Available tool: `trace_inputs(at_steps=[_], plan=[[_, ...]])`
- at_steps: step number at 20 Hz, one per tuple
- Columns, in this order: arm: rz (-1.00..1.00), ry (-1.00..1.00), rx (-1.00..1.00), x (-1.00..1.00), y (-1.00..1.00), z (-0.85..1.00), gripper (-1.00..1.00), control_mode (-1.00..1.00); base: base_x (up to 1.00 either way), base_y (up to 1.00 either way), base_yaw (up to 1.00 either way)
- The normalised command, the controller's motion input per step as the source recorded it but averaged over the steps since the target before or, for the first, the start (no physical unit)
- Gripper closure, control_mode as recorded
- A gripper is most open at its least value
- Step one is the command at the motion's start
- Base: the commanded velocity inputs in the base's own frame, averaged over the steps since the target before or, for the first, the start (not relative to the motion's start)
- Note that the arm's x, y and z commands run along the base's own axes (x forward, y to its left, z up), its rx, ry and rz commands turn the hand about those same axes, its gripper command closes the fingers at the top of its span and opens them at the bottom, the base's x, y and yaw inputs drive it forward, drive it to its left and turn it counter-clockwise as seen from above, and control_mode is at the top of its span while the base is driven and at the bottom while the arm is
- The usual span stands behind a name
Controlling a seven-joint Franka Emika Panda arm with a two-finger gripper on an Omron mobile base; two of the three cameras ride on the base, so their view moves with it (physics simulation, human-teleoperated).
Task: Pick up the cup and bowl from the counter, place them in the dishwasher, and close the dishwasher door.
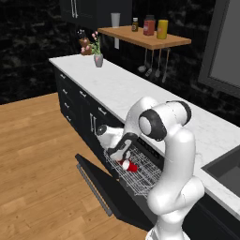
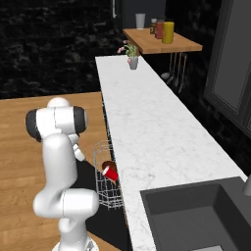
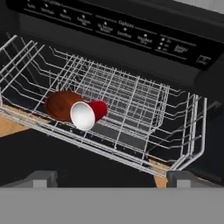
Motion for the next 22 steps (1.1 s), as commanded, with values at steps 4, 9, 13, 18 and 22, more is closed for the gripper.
trace_inputs(at_steps=[4,9,13,18,22], plan=[[0.28,0.29,0.00,-0.03,0.69,1.00,-1.00,-1.00,0.00,0.00,0.00],[0.33,0.40,-0.07,-0.03,0.86,0.79,-1.00,-1.00,0.00,0.00,0.00],[0.38,0.34,-0.24,-0.34,0.98,0.22,-1.00,-1.00,0.00,0.00,0.00],[0.36,0.08,-0.42,-0.78,0.87,-0.06,-1.00,-1.00,0.00,0.00,0.00],[0.27,0.00,-0.41,-0.69,0.66,-0.29,-1.00,-1.00,0.00,0.00,0.00]])
